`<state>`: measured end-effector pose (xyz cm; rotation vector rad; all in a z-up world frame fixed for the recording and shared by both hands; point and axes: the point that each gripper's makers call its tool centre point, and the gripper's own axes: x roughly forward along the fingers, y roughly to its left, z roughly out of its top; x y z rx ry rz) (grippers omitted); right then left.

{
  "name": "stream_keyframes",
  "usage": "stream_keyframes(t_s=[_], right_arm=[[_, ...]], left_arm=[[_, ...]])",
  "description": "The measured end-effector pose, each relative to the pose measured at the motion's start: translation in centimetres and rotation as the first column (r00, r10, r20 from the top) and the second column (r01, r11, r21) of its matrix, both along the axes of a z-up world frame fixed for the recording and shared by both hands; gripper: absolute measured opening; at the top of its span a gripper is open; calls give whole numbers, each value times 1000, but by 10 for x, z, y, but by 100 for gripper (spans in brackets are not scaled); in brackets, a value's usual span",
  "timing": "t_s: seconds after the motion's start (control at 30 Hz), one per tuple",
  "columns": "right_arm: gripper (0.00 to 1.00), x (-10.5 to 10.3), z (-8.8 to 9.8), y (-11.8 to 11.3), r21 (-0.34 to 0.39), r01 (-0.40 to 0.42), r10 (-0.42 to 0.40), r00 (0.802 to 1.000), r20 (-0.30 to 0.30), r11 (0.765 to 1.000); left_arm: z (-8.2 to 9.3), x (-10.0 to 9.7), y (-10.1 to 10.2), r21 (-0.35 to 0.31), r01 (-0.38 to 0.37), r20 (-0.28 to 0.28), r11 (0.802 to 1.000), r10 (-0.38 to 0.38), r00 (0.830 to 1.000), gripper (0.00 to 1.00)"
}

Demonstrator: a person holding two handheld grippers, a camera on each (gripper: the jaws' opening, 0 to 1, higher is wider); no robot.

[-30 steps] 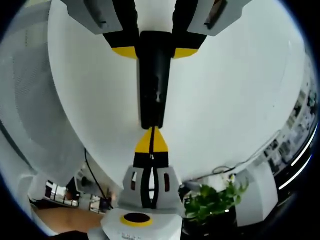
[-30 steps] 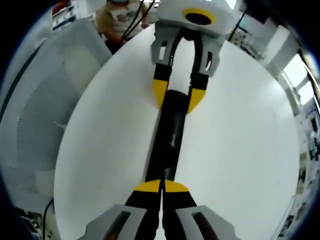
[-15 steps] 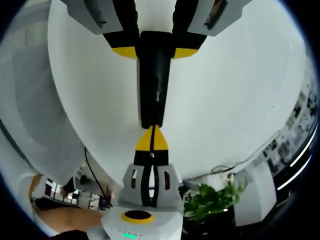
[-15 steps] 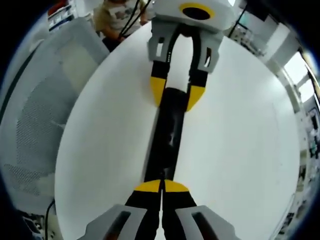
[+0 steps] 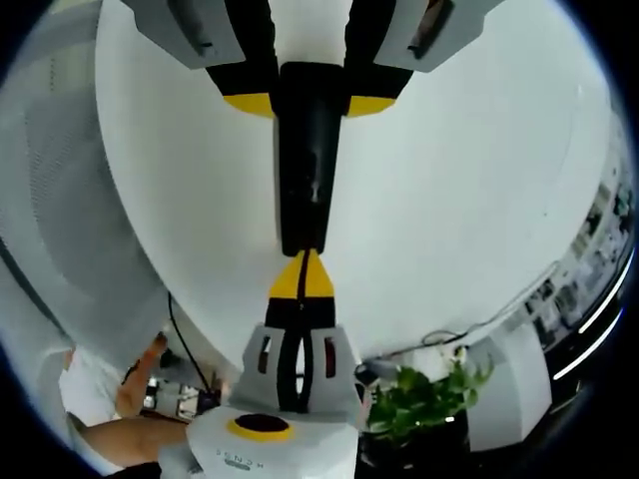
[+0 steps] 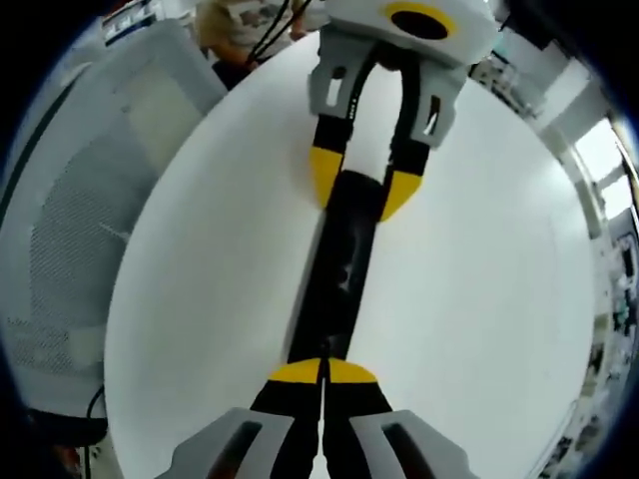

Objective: Press the specified remote control buttons in sequence, fully releasing each button before pressing the next.

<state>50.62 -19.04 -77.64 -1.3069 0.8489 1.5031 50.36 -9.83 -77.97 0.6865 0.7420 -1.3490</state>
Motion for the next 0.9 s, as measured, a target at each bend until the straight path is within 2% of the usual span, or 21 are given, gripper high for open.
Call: stream_keyframes(t_s=[0.1, 0.23, 0.67, 0.9], right_arm=[[0, 0, 0, -1, -20, -20, 20, 1000, 6, 1000], [0, 1, 1, -2, 11, -6, 6, 1000, -12, 1000], [0, 1, 1, -1, 9, -8, 8, 1000, 7, 1000], [0, 1, 2, -2, 32, 4, -4, 1000, 3, 999]], left_arm=[[0, 0, 0, 2, 0, 1, 1000, 0, 1000, 24], [0, 0, 1, 3, -5, 2, 1000, 5, 1000, 24], [0, 1, 1, 8, -5, 3, 1000, 5, 1000, 24], [0, 1, 1, 10, -3, 4, 1000, 3, 1000, 24]])
